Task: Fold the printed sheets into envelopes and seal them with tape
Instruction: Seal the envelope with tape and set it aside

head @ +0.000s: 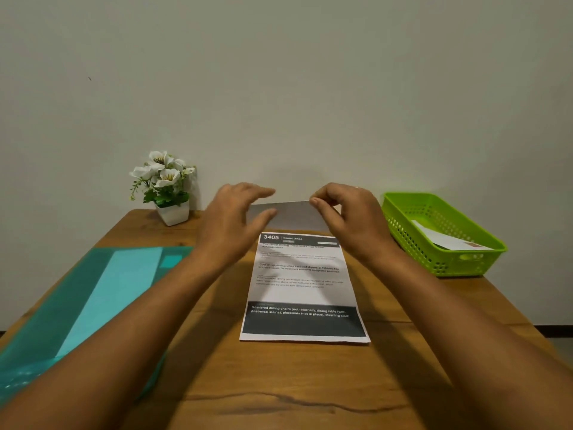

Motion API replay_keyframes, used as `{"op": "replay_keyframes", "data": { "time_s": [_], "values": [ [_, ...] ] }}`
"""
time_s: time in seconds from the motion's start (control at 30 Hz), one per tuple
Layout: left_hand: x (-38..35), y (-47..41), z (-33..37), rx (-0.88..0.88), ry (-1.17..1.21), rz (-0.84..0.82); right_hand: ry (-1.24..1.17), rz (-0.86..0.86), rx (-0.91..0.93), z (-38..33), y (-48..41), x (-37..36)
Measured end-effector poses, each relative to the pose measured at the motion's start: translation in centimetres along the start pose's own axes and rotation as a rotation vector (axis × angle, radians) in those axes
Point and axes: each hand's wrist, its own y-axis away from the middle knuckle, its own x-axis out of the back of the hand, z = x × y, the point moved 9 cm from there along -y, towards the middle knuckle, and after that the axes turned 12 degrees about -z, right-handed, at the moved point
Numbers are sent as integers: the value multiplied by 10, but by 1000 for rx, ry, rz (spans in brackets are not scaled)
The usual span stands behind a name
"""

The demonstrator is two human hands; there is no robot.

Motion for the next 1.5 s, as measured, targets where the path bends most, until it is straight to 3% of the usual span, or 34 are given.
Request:
{"op": "replay_keyframes", "data": {
  "time_s": [0.17,0.37,0.5,0.73,0.83,1.03,1.3,1.5],
  "values": [
    [-3,-13,28,-59,45,-35,161,-36,144,-31,-9,-10],
    [-5,-9,-6,101,467,38,-377,82,-168,16,-2,-3],
    [-13,-4,-16,169,676,41,-504,55,-230,24,-1,-18],
    [-7,0,-13,131,637,107,-317,-38,-169,10,-6,-27],
    [-1,-7,-2,69,659,54,-232,-106,-119,1,-8,-34],
    [-3,-13,10,13,697,-1,-313,-80,-87,-8,-8,-39],
    [-10,-9,5,50,717,12,-193,-126,-12,-19,-9,-44],
    [-7,-3,-22,162,893,156,-140,-187,-30,-4,3,-50]
  ]
}}
